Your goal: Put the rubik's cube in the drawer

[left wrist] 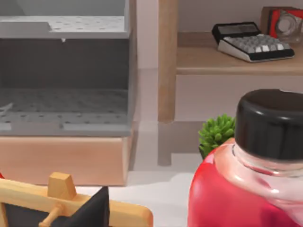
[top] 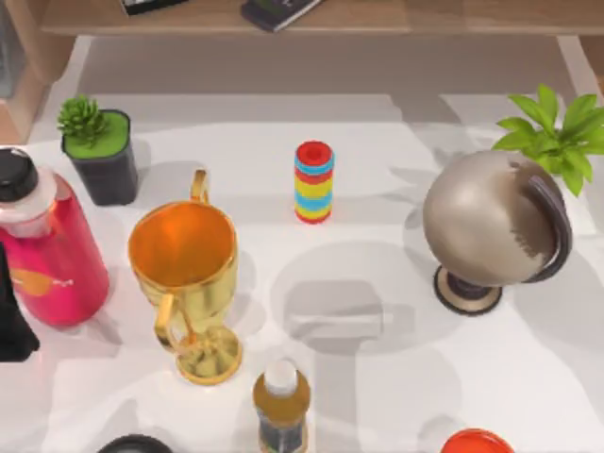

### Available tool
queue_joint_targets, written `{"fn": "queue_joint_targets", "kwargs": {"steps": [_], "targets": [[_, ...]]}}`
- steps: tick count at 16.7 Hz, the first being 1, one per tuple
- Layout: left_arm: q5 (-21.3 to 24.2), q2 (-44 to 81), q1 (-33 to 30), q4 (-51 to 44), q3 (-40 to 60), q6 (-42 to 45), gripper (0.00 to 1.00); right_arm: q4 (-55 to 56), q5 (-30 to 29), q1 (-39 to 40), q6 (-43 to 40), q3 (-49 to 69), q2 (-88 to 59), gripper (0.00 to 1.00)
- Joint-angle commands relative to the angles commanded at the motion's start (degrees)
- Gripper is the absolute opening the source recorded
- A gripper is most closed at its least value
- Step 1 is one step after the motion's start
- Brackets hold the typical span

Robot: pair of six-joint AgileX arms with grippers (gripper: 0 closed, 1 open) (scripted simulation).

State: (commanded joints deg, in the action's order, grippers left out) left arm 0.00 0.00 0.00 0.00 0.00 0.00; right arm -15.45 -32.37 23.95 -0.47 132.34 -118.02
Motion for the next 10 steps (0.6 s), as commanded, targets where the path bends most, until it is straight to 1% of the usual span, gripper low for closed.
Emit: {"fn": "queue_joint_targets", "kwargs": {"steps": [6,10], "targets": [[0.00,0.00,0.00,0.00,0.00,0.00,1.00,-24.96,4.22,-17.62,-4.32,12.33,3.86,0.00],[0.00,0.00,0.00,0.00,0.00,0.00,1.00,-43.61,8.81,-29.62,-8.30,20.41,1.65,0.00]]}}
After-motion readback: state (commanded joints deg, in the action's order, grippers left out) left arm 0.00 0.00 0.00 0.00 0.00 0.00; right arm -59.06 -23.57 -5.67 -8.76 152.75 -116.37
